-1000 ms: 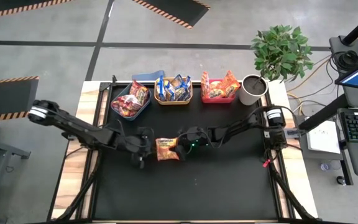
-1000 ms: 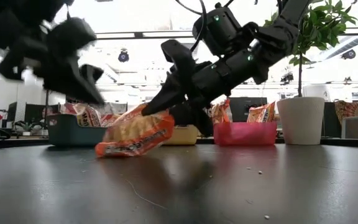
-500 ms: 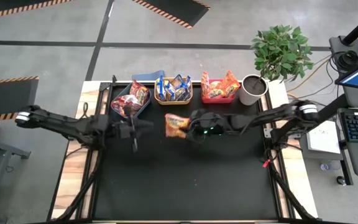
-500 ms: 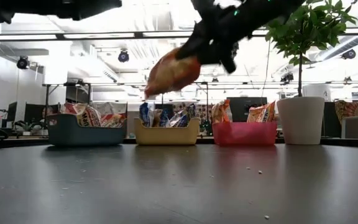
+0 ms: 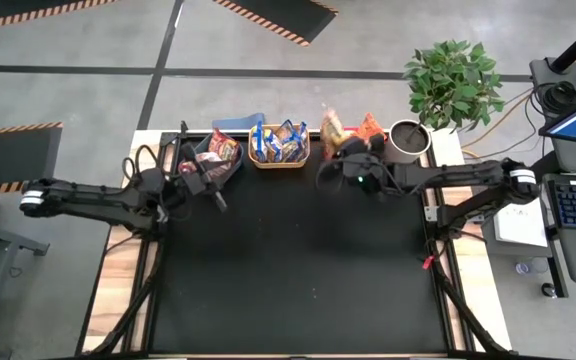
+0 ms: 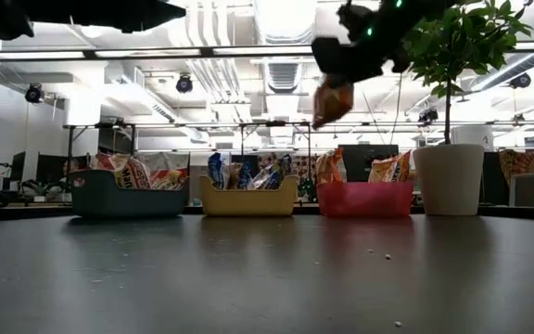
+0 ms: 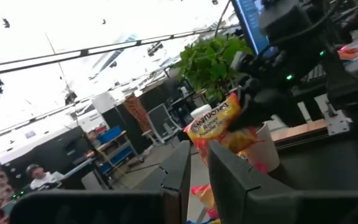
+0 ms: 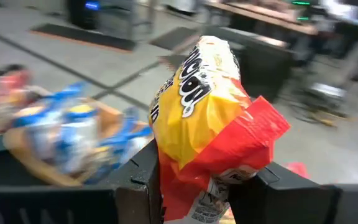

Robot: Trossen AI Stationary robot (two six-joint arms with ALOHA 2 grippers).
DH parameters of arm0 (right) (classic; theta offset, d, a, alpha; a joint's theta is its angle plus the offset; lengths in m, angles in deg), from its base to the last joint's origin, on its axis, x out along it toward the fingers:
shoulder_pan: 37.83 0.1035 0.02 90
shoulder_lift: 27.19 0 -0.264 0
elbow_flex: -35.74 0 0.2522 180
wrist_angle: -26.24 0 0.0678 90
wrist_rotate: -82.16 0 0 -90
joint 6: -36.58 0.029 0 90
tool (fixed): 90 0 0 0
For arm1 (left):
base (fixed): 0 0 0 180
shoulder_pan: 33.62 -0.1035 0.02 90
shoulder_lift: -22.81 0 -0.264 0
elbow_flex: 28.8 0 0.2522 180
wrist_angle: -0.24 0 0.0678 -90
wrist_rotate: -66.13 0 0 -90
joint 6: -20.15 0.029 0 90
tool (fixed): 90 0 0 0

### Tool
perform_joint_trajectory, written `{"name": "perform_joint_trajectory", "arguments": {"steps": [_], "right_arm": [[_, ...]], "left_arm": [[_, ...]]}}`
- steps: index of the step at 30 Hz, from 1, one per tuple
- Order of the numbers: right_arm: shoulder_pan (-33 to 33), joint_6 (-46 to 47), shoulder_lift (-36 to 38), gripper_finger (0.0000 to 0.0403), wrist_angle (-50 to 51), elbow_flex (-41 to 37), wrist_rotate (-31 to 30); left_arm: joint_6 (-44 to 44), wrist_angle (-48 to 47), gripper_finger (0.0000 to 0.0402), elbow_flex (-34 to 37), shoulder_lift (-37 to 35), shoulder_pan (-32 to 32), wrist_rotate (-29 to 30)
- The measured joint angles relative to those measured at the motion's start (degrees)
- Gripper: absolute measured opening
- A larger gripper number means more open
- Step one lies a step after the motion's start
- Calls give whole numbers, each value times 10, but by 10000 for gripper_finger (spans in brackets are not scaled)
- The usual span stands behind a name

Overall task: Sort Maruchan noodles
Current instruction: Put the orange noodle pack into the red bin

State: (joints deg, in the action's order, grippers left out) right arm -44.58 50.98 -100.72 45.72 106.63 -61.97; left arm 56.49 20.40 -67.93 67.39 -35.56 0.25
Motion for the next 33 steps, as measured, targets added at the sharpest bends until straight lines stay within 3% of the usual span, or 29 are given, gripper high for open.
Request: {"name": "perform_joint_trajectory", "arguments": {"steps": [9, 17, 33], "right_arm": [[-90, 24, -42, 121, 3, 0, -46], [-130, 86, -87, 121, 24, 0, -59], [-144, 294, -181, 125, 47, 0, -43]], "left_arm": [[11, 0, 39, 0, 0, -3, 25], [11, -6, 39, 0, 0, -3, 25], [20, -6, 39, 0, 1, -3, 25]]}}
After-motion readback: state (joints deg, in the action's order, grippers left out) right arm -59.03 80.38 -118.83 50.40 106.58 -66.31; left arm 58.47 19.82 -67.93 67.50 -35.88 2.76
